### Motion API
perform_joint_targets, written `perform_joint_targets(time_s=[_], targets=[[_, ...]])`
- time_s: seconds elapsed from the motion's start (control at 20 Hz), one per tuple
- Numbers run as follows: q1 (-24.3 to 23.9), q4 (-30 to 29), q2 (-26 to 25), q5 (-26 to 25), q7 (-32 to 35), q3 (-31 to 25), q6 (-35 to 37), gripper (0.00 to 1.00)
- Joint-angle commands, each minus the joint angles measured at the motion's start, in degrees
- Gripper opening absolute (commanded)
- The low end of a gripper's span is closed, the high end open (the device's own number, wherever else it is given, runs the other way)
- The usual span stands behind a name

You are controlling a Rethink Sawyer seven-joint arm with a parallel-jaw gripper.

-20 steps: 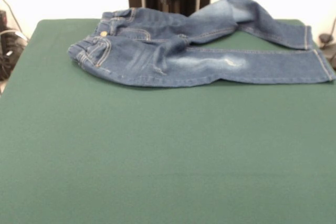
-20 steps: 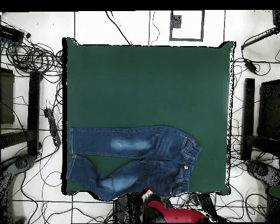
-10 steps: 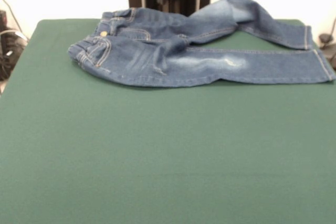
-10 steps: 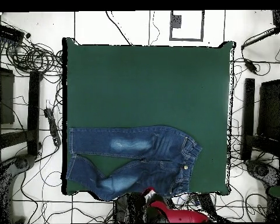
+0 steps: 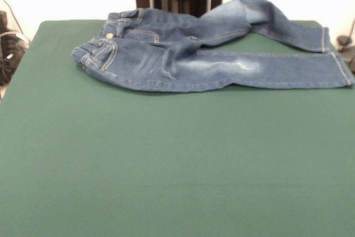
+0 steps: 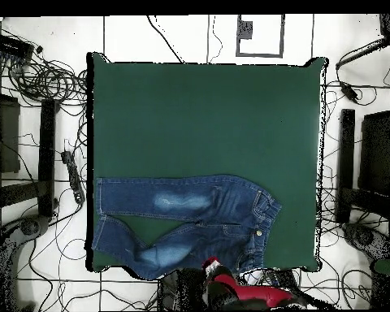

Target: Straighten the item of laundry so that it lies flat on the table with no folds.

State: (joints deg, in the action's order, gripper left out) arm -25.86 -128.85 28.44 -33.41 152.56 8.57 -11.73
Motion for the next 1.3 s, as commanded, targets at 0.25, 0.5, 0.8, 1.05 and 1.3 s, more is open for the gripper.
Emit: perform_joint_targets(time_s=[0.25,0.5,0.8,1.05,1.3], targets=[[2.29,11.64,-6.47,3.33,3.22,-4.55,-2.34,0.00],[2.20,13.64,-7.24,3.51,2.87,-4.81,-1.43,0.00],[-0.89,15.77,-8.32,-0.19,0.12,-5.64,-0.10,0.00],[-3.08,15.31,-3.92,-4.27,-3.60,-4.05,4.27,0.00],[-6.91,15.69,-2.25,-10.14,-5.84,-4.88,6.09,0.00]])
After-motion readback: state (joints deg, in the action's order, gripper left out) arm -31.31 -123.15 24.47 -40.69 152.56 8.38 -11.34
